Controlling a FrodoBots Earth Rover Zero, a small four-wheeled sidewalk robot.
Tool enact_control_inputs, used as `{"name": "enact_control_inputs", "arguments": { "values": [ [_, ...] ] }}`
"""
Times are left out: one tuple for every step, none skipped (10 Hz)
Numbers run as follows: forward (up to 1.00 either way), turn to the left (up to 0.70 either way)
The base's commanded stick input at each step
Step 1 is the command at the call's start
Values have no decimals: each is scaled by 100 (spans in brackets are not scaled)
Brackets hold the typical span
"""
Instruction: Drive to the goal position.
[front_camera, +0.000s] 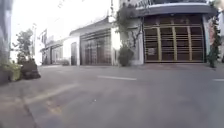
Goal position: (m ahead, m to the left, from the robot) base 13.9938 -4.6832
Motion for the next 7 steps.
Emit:
{"name": "enact_control_inputs", "arguments": {
  "values": [
    [28, 0],
    [0, 0],
    [0, 0],
    [0, 0],
    [0, 0],
    [-27, 0],
    [-60, 0]
  ]
}}
